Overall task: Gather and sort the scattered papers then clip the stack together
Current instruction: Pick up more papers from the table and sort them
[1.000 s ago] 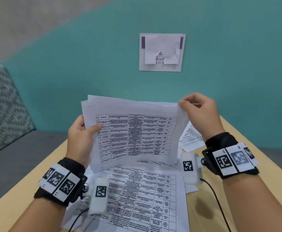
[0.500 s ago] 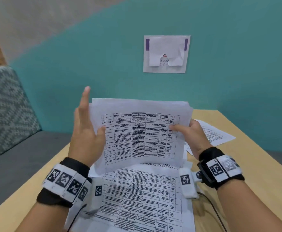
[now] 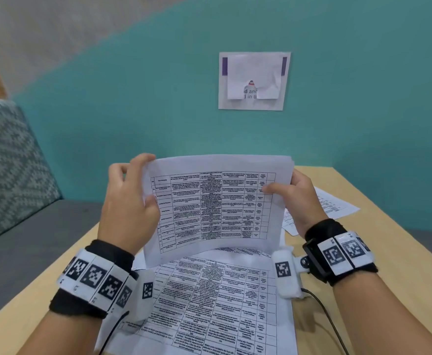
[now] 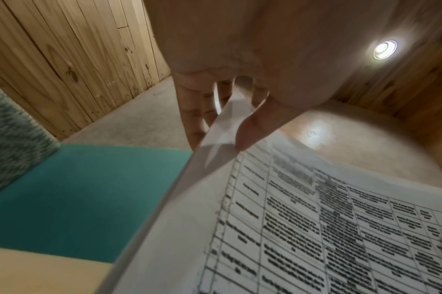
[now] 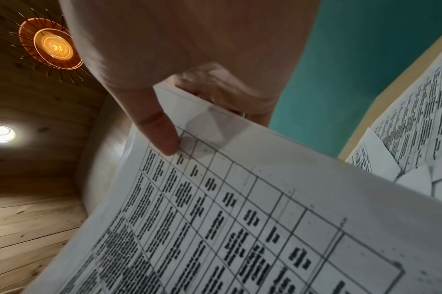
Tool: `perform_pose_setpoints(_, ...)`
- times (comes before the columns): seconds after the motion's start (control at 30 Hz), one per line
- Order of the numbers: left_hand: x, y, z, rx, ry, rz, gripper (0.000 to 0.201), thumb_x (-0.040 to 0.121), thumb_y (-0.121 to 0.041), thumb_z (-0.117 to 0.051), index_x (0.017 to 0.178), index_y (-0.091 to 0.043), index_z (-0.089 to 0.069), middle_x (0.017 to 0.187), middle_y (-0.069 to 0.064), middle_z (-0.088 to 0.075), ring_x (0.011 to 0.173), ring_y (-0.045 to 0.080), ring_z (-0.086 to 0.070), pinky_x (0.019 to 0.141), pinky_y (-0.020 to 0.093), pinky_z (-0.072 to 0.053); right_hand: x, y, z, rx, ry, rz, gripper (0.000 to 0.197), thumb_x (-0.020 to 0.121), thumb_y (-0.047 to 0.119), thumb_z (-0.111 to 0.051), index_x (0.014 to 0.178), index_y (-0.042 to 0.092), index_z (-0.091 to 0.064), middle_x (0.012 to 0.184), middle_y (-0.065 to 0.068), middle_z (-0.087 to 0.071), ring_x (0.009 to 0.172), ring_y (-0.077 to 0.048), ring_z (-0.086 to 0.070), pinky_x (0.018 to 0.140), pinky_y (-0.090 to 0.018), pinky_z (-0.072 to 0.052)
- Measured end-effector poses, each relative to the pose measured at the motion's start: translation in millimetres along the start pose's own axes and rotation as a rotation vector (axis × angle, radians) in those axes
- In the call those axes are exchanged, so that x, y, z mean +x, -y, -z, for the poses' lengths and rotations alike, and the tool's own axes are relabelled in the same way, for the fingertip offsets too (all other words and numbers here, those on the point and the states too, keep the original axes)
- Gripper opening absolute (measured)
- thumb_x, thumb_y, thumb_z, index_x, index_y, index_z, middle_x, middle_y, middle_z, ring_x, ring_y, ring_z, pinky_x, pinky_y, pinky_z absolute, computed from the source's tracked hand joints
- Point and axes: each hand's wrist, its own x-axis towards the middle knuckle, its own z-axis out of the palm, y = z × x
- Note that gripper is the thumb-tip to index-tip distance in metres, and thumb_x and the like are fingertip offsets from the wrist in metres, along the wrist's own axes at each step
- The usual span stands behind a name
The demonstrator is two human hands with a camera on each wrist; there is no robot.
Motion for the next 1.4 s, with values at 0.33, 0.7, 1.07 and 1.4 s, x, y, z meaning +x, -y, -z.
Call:
perform_pose_setpoints(0.33, 0, 8, -20, -0.803, 0.105, 0.634, 0.047, 0.085, 0.015, -0.052, 0.127, -0.007, -0.052, 0.120, 0.003, -0.070, 0.110, 0.026, -0.065, 0.077, 0.034, -0.049, -6, -7, -9, 0.095, -0.015, -0.120, 0.027, 0.079, -0.008, -0.045, 0.090, 0.012, -0.059, 0.100, -0.008, -0.066, 0.091, -0.025, -0.057, 0.085, -0.042, -0.048)
perform_pose_setpoints(0.7, 0, 12, -31, -0.704, -0.069, 0.740, 0.066, 0.093, -0.011, -0.071, 0.146, -0.022, -0.034, 0.146, 0.007, -0.044, 0.121, 0.022, -0.050, 0.099, 0.039, -0.041, -2, -2, -11, 0.209, -0.220, -0.126, 0.040, 0.091, -0.008, -0.049, 0.125, 0.011, -0.060, 0.116, -0.005, -0.072, 0.107, -0.023, -0.067, 0.091, -0.040, -0.055)
perform_pose_setpoints(1.07, -13, -3, -40, -1.235, -0.016, 0.852, 0.056, 0.092, 0.010, -0.061, 0.143, -0.012, -0.056, 0.136, 0.008, -0.069, 0.120, 0.032, -0.069, 0.099, 0.048, -0.057, -29, -11, -86, 0.572, -0.187, -0.436, 0.066, 0.096, -0.005, -0.051, 0.154, 0.016, -0.029, 0.154, -0.011, -0.043, 0.134, -0.029, -0.049, 0.115, -0.048, -0.037)
perform_pose_setpoints(1.4, 4, -9, 4, -1.014, 0.100, 0.439, 0.056, 0.083, 0.026, -0.060, 0.123, -0.013, -0.063, 0.111, 0.005, -0.080, 0.101, 0.024, -0.077, 0.076, 0.033, -0.064, -15, 6, -42, 0.147, -0.107, -0.109, 0.094, 0.079, 0.044, -0.081, 0.154, 0.033, -0.027, 0.156, 0.004, -0.034, 0.140, -0.014, -0.036, 0.106, -0.037, -0.031)
